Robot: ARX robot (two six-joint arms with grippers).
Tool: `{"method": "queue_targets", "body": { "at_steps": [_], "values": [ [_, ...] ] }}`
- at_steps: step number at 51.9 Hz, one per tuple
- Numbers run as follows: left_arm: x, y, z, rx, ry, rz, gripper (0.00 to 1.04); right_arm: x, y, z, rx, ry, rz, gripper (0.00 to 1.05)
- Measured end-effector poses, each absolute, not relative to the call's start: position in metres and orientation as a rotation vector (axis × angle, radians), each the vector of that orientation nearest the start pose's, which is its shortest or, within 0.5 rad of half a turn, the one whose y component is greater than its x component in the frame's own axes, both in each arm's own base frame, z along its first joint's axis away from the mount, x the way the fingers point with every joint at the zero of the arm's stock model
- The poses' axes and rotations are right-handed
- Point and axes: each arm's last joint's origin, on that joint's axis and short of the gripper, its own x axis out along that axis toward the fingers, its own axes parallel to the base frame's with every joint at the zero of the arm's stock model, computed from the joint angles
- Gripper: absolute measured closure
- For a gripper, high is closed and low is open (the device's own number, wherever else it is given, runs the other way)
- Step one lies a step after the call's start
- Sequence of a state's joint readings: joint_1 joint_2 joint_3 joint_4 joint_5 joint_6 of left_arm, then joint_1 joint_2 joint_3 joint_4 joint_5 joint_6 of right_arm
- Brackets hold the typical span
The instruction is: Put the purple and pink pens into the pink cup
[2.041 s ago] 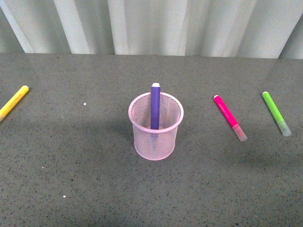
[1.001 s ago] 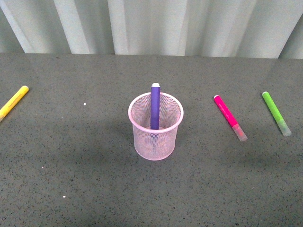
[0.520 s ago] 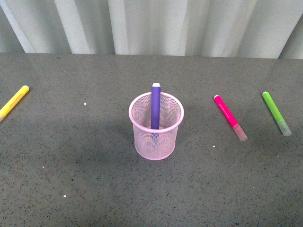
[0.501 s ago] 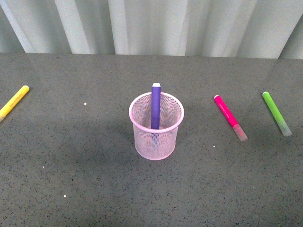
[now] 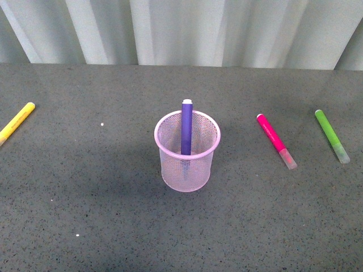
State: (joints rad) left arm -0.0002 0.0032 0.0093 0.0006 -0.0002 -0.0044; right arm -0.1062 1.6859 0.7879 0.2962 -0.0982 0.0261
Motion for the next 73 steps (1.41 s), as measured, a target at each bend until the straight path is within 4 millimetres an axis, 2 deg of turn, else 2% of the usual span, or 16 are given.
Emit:
{"method": "queue_targets", "body": {
  "at_steps": [5,12,17,24,52,61,73],
  "values": [
    [0.097,0.0,0.166,-0.004,-0.007,0.0,0.07,0.344,-0.022,0.151,0.066,0.657,0.103,0.07],
    [0.097,0.0,0.166,-0.004,-0.007,0.0,0.07,0.369,0.004,0.14,0.014,0.729,0.323,0.07],
    [0.097,0.0,0.166,-0.004,-0.007,0.0,0.07,0.379,0.013,0.134,-0.022,0.741,0.359,0.07],
    [0.097,0.0,0.166,-0.004,-0.007,0.0,0.07,0.394,0.022,0.115,-0.034,0.801,0.369,0.07],
    [0.097,0.0,0.166,-0.004,-0.007,0.0,0.07,0.406,0.04,0.046,0.064,0.919,0.377,0.07],
    [0.097,0.0,0.166,-0.004,-0.007,0.0,0.07,0.412,0.041,0.036,0.076,0.926,0.372,0.07],
    [0.097,0.0,0.166,-0.004,-0.007,0.0,0.07,0.419,0.041,0.033,0.07,0.906,0.362,0.07]
  ]
}}
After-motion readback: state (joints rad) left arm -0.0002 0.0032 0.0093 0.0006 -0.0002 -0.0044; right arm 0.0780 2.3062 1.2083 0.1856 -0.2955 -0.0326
